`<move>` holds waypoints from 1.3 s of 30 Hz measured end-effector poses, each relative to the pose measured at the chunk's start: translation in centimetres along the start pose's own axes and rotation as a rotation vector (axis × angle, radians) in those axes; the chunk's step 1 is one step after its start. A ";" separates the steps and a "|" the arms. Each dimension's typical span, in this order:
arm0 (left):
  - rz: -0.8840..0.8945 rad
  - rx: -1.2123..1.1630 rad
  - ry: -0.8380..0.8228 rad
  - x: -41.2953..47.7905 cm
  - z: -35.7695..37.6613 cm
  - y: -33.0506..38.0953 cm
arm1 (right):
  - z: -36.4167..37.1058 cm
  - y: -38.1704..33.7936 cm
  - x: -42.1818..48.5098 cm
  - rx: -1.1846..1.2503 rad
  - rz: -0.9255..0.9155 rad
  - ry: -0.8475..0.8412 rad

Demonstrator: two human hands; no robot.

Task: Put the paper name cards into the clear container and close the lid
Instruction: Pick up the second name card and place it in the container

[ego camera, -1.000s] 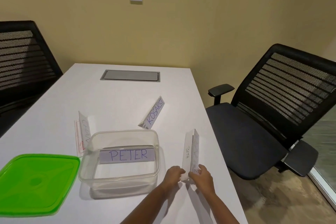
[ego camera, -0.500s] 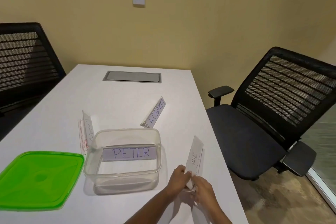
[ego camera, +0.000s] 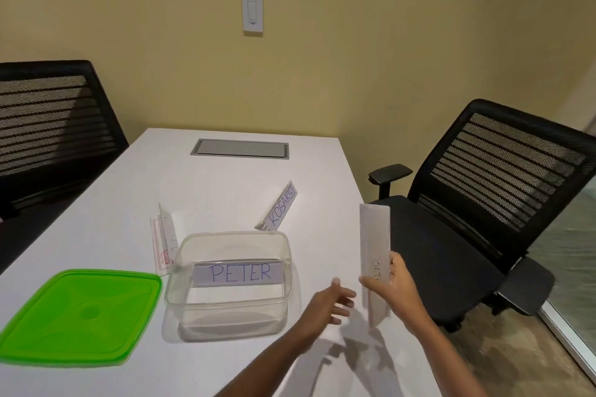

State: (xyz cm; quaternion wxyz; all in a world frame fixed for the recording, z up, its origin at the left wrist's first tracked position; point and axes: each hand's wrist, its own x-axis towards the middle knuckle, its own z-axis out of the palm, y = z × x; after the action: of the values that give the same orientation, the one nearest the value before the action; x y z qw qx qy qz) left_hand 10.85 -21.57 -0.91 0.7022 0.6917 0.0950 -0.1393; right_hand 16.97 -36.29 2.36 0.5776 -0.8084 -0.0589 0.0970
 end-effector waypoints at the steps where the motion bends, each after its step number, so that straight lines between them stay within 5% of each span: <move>1: -0.056 -0.099 0.014 0.0 -0.8 0.2 | -0.3 -0.3 -0.3 -0.078 -0.081 -0.019; 5: -0.235 -0.445 0.006 -0.4 -4.0 1.2 | -1.4 -1.8 -1.8 -0.382 -0.368 -0.151; 11: -0.349 -0.476 -0.140 -1.4 -6.4 1.7 | -0.3 -3.5 -2.9 -0.688 -0.794 -0.284; 14: -0.338 -0.545 -0.218 -2.0 -6.2 2.1 | 1.2 -4.5 -3.2 -0.794 -1.073 -0.283; 19: -0.235 -0.665 -0.168 -2.6 -6.1 2.8 | 3.6 -5.5 -3.8 -0.850 -1.225 -0.404; 24: -0.127 -0.697 0.011 -3.5 -6.8 3.2 | 4.8 -4.7 -3.8 -0.809 -0.965 -0.369; 30: -0.079 -0.702 0.276 -3.7 -7.4 3.2 | 6.9 -5.0 -5.4 -0.365 -0.300 -0.294; 33: -0.054 -0.835 0.362 -3.8 -7.3 3.5 | 7.8 -5.3 -6.4 -0.251 0.015 -0.410; 39: 0.006 -0.840 0.410 -4.0 -8.0 3.4 | 8.2 -5.6 -7.2 -0.233 0.097 -0.650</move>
State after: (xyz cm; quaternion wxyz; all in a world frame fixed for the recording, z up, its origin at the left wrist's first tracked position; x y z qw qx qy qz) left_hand 8.70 -13.28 3.38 0.8887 0.3609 0.2778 0.0528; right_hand 8.22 -28.38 5.74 0.4270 -0.7977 -0.2121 0.3693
